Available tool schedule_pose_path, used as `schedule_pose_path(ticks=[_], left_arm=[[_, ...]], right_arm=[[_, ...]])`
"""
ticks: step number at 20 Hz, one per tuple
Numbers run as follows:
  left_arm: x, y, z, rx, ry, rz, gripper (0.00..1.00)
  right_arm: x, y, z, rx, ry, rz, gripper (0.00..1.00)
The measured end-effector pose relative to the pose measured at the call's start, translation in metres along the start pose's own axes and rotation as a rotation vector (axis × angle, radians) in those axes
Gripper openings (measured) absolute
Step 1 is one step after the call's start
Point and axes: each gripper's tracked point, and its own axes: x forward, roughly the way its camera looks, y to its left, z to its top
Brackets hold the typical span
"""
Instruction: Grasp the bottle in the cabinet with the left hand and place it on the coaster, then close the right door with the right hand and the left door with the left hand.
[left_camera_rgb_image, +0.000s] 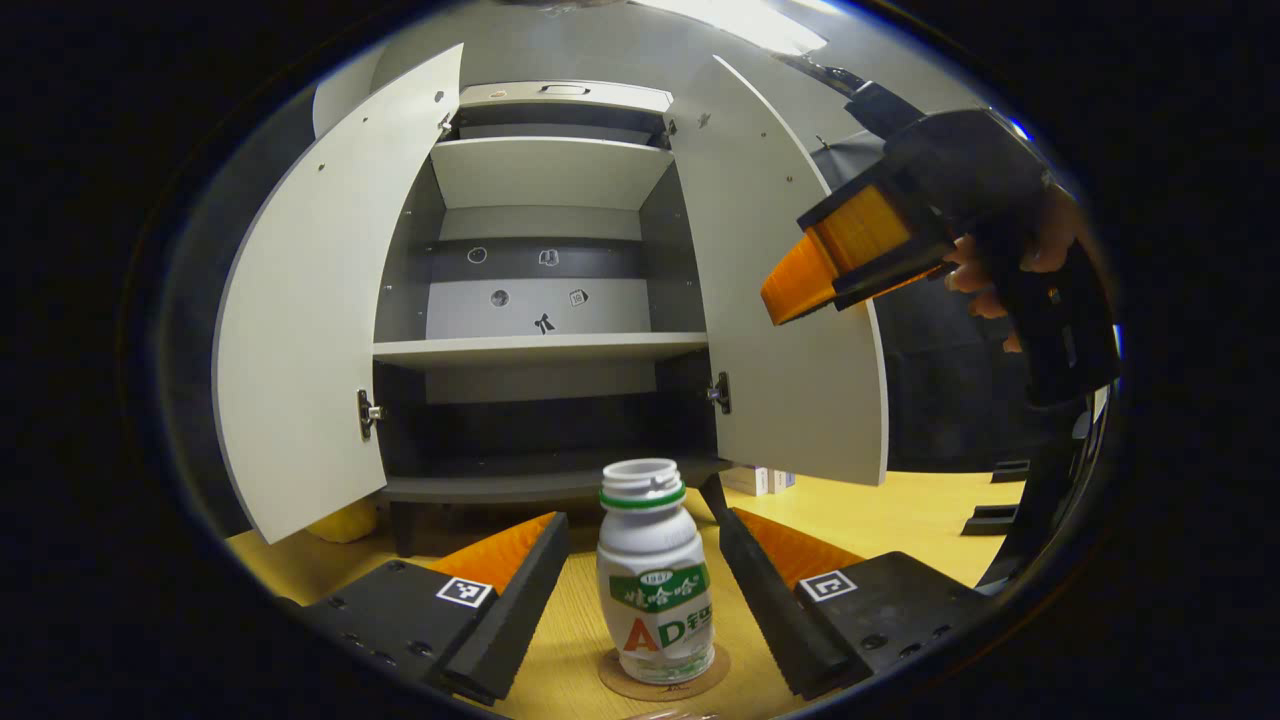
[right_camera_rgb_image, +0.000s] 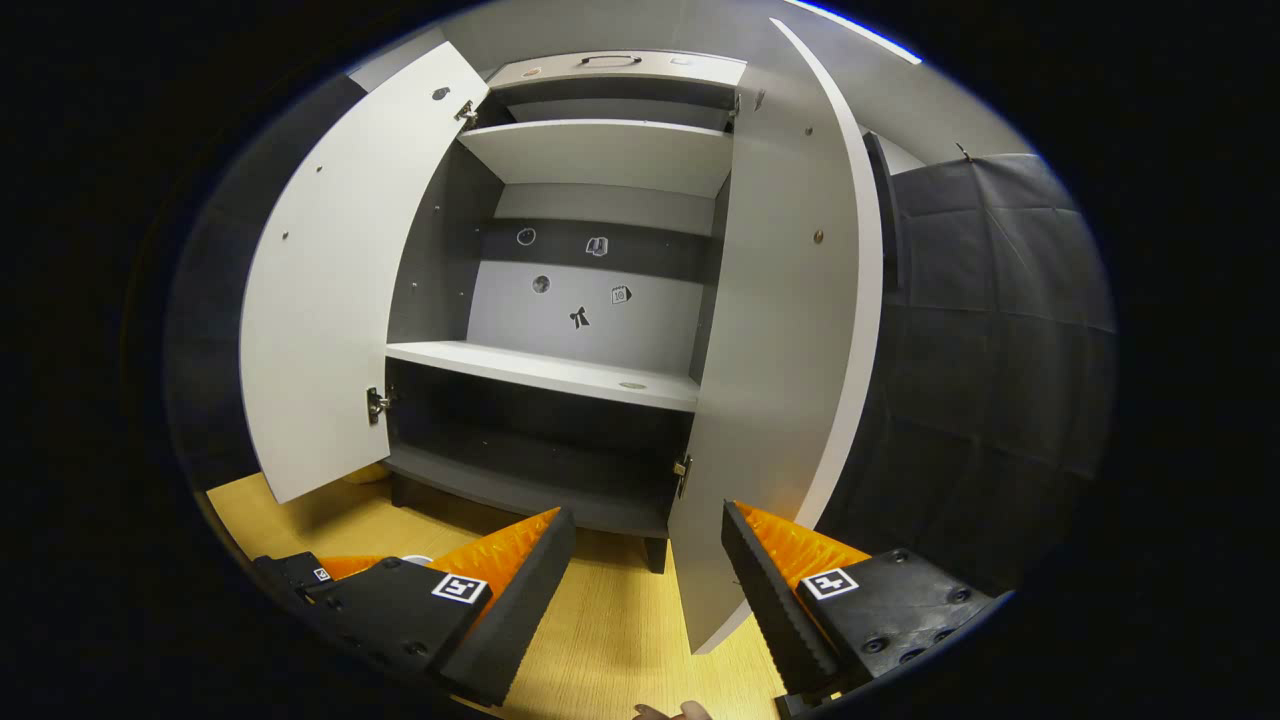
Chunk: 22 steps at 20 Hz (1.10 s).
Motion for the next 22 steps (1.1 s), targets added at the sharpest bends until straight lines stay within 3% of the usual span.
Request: schedule_pose_path(ticks=[5,10,17,22], left_arm=[[-0.016,0.016,0.102,0.015,-0.053,-0.016,0.95],[-0.05,0.047,0.185,-0.049,-0.024,-0.034,0.95],[-0.093,0.133,0.264,-0.03,-0.027,0.16,0.95],[-0.117,0.209,0.276,-0.049,0.015,0.377,0.95]], right_arm=[[-0.027,-0.014,0.056,0.018,-0.04,-0.037,0.98],[-0.049,-0.044,0.109,0.054,-0.072,-0.088,0.98],[-0.057,-0.132,0.158,-0.046,-0.162,-0.3,0.97],[-0.04,-0.16,0.159,0.028,-0.159,-0.311,0.97]])
